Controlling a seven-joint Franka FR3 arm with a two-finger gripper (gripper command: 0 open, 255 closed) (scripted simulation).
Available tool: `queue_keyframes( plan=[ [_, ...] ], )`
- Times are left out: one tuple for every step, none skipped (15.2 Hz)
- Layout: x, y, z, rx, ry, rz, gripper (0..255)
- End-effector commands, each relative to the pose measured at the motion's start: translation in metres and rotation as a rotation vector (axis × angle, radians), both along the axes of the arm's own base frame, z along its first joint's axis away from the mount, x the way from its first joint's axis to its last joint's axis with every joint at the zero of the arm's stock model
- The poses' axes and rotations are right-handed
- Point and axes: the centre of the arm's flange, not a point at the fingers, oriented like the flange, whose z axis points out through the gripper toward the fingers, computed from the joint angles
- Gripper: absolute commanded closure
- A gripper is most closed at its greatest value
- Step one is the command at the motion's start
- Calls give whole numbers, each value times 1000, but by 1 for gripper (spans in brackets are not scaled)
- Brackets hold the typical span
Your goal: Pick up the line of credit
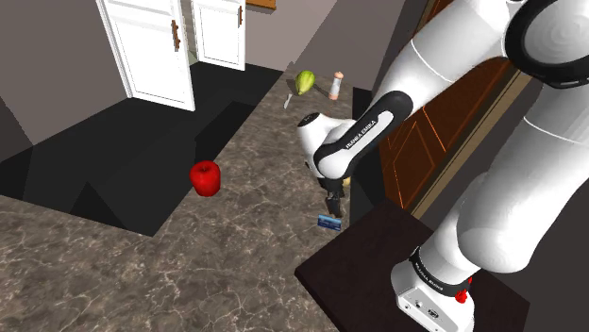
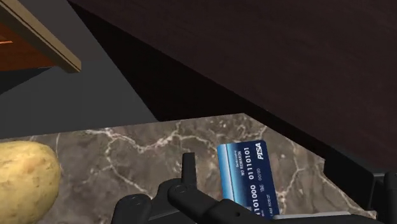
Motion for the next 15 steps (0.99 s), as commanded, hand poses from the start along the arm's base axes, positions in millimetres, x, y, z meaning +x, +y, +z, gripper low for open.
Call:
queue_keyframes(
  plan=[
    [-7,4,-28,-9,42,54,0],
    [-10,6,-39,-13,58,74,0],
    [-10,6,-44,-13,58,74,0],
    [-10,6,-49,-13,58,74,0],
    [-10,6,-55,-13,58,74,0],
    [-10,6,-60,-13,58,74,0],
    [-10,6,-65,-13,58,74,0],
    [-10,6,-70,-13,58,74,0],
    [-10,6,-76,-13,58,74,0],
    [-10,6,-79,-13,58,74,0],
    [-10,6,-79,-13,58,74,0],
    [-10,6,-80,-13,58,74,255],
    [-10,6,-80,-13,58,74,255],
    [-11,6,-80,-13,58,74,255],
    [-11,6,-80,-13,58,74,255]
  ],
)
